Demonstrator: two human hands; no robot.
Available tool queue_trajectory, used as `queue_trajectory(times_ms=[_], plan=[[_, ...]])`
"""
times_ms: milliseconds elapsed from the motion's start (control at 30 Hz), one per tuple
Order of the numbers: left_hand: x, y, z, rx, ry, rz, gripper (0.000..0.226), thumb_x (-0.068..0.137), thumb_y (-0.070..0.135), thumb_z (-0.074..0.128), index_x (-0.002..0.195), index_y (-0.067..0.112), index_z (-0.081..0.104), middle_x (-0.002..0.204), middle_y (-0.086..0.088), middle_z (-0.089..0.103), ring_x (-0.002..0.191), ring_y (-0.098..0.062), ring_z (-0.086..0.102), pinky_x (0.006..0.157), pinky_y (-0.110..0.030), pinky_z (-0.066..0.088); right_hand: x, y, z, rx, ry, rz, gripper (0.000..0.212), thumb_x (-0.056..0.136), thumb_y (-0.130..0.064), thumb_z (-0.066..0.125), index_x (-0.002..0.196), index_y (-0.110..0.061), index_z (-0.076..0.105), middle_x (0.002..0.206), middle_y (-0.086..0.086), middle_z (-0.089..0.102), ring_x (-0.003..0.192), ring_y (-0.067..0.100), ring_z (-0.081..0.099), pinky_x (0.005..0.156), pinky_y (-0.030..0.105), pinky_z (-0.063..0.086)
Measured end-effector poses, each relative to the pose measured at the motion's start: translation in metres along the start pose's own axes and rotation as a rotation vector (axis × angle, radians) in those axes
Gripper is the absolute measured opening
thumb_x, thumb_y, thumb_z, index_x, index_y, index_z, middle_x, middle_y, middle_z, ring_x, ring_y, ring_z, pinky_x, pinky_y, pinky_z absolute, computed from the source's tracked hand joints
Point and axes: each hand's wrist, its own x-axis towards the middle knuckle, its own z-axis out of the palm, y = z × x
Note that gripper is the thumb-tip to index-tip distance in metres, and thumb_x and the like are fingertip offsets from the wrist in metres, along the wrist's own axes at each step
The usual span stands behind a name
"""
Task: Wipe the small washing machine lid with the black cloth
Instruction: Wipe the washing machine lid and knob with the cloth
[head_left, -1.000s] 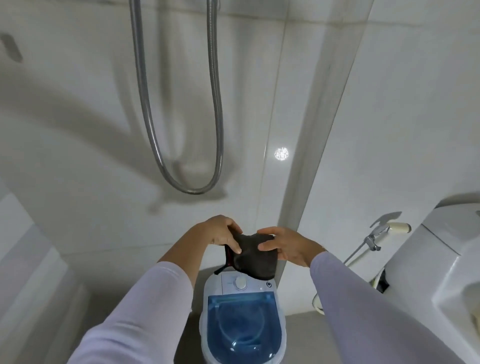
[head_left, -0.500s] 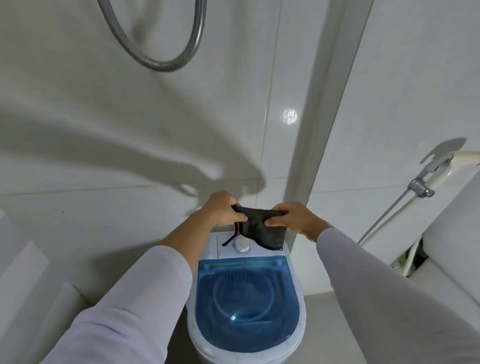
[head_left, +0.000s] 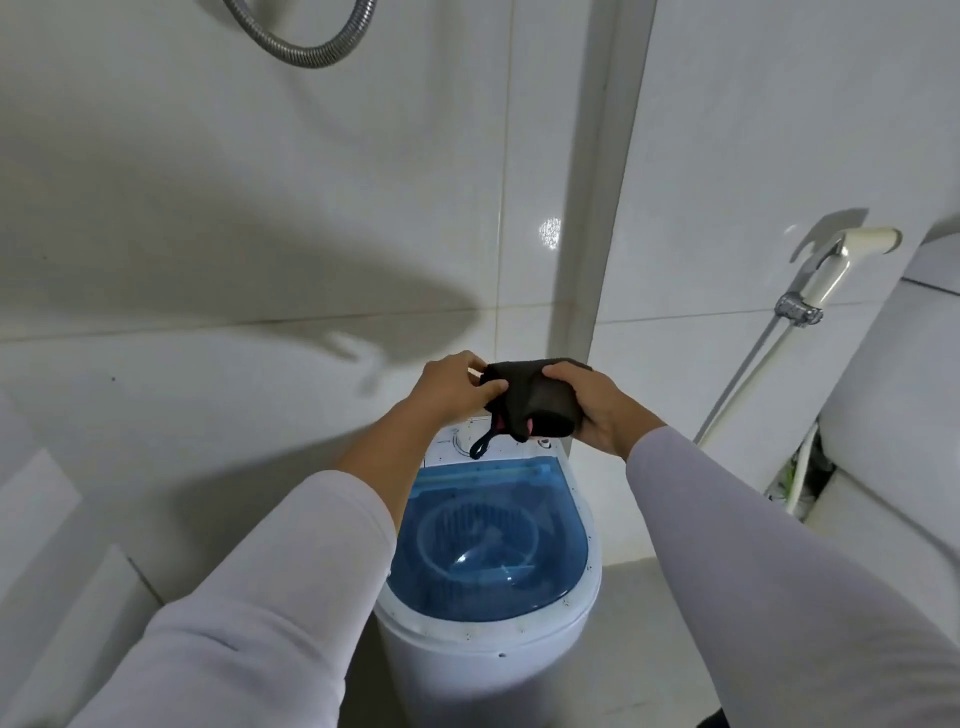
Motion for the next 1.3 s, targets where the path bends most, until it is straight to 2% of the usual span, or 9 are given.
queue_trajectory(times_ms=[200,367,500,600,767,833,1033,1167,1300], plan=[[-0.027,-0.016,0.013,0.222,-0.164,-0.088,0.062,0.089,0.046,0.054,0.142,0.017,0.038,0.145,-0.005,0.044,0.130,-0.025,0.044,0.103,-0.033,0.038,-0.017,0.004,-0.023,0.046,0.083,0.003,0.010,0.090,-0.015,0.056,0.098,-0.011,0.050,0.105,0.018,0.054,0.098,0.041,0.058,0.058,0.059,0.054],[-0.044,-0.028,0.036,0.411,-0.297,-0.125,0.067,0.090,0.042,0.056,0.147,0.015,0.033,0.149,-0.006,0.039,0.134,-0.025,0.041,0.107,-0.032,0.034,-0.015,0.013,-0.044,-0.130,0.214,-0.093,0.035,0.085,0.000,0.056,0.117,-0.004,0.043,0.117,0.021,0.053,0.106,0.040,0.057,0.070,0.050,0.058],[-0.040,-0.035,0.048,0.469,-0.350,-0.182,0.077,0.086,0.044,0.061,0.148,0.012,0.029,0.148,-0.008,0.039,0.133,-0.025,0.042,0.105,-0.033,0.038,-0.003,0.020,-0.048,-0.585,0.362,-0.216,0.020,0.081,-0.001,0.046,0.097,-0.009,0.039,0.091,0.010,0.049,0.088,0.029,0.049,0.066,0.035,0.043],[-0.029,-0.039,0.053,0.543,-0.380,-0.217,0.078,0.081,0.045,0.067,0.144,0.011,0.035,0.142,-0.007,0.046,0.126,-0.026,0.048,0.103,-0.034,0.042,0.011,0.024,-0.045,-0.741,0.370,-0.253,0.018,0.085,-0.001,0.041,0.097,-0.010,0.031,0.094,0.011,0.046,0.084,0.026,0.046,0.071,0.033,0.037],[-0.016,-0.044,0.065,0.646,-0.441,-0.216,0.077,0.075,0.044,0.074,0.136,0.010,0.042,0.131,-0.007,0.052,0.118,-0.026,0.054,0.101,-0.038,0.045,0.042,0.040,-0.035,-0.842,0.331,-0.278,0.018,0.086,0.000,0.038,0.095,-0.011,0.028,0.073,0.003,0.043,0.071,0.025,0.048,0.052,0.026,0.037],[-0.012,-0.044,0.067,0.670,-0.443,-0.210,0.075,0.074,0.043,0.075,0.132,0.009,0.044,0.127,-0.007,0.053,0.116,-0.025,0.054,0.100,-0.038,0.045,0.055,0.047,-0.030,-0.852,0.320,-0.274,0.019,0.086,0.001,0.039,0.097,-0.012,0.029,0.076,0.006,0.046,0.067,0.024,0.050,0.048,0.023,0.037],[-0.012,-0.043,0.070,0.721,-0.415,-0.194,0.070,0.074,0.044,0.075,0.128,0.009,0.046,0.123,-0.007,0.055,0.116,-0.026,0.053,0.102,-0.041,0.041,0.091,0.059,-0.022,-1.068,0.126,-0.243,0.037,0.087,-0.003,0.043,0.124,-0.007,0.046,0.111,0.018,0.056,0.099,0.033,0.054,0.077,0.030,0.040],[-0.012,-0.046,0.072,0.700,-0.397,-0.185,0.069,0.074,0.042,0.076,0.127,0.009,0.046,0.124,-0.008,0.054,0.117,-0.026,0.053,0.100,-0.042,0.039,0.103,0.059,-0.019,-1.194,-0.012,-0.157,0.022,0.083,0.003,0.036,0.091,-0.010,0.053,0.092,0.014,0.055,0.086,0.029,0.053,0.074,0.031,0.042],[-0.012,-0.049,0.074,0.708,-0.382,-0.171,0.069,0.073,0.042,0.076,0.127,0.009,0.046,0.124,-0.007,0.055,0.117,-0.026,0.052,0.100,-0.043,0.039,0.101,0.061,-0.022,-1.273,-0.064,-0.158,0.050,0.084,0.003,0.036,0.129,-0.014,0.049,0.126,0.017,0.055,0.112,0.037,0.052,0.097,0.039,0.044]])
